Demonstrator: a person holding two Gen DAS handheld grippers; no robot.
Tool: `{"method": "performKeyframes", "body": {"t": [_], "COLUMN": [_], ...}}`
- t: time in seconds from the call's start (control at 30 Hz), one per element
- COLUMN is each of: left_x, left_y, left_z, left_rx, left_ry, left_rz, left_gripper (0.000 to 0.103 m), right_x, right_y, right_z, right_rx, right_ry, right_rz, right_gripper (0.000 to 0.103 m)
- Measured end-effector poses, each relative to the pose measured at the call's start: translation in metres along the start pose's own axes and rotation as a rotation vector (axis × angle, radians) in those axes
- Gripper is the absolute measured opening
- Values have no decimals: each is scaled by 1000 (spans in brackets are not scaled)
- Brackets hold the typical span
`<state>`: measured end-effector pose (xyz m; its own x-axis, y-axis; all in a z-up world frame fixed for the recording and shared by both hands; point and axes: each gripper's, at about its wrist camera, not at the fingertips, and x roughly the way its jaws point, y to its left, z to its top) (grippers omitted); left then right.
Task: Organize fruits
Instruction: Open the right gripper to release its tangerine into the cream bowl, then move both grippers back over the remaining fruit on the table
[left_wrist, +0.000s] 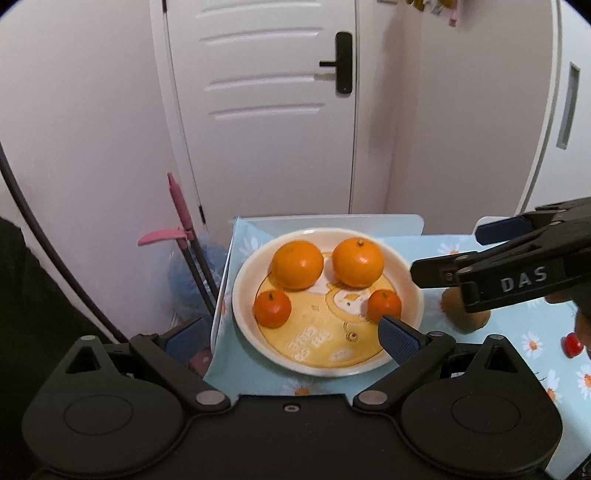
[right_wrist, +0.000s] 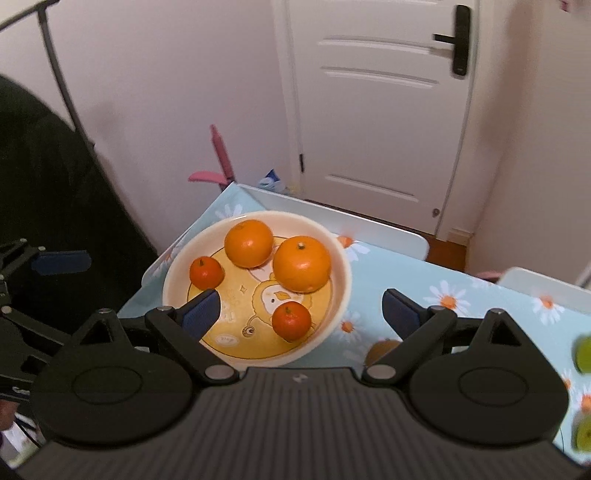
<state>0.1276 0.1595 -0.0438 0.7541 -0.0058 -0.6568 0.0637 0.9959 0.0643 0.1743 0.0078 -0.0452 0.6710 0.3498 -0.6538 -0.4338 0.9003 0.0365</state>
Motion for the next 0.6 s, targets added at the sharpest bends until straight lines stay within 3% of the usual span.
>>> {"method": "performKeyframes", "body": {"t": [0.33, 0.6], "left_x": [-10, -33], "left_y": [-28, -68], "left_z": [6, 5], "left_rx": [78, 100], "left_ry": [-15, -39], "left_rz": [-115, -127], "left_gripper": [103, 103], "right_x": [-63, -119], "right_y": [-32, -81], "right_z": [-28, -66], "right_rx": [126, 233], "right_ry": [-12, -9], "right_rz": [-118, -190], "right_gripper": [103, 103]}}
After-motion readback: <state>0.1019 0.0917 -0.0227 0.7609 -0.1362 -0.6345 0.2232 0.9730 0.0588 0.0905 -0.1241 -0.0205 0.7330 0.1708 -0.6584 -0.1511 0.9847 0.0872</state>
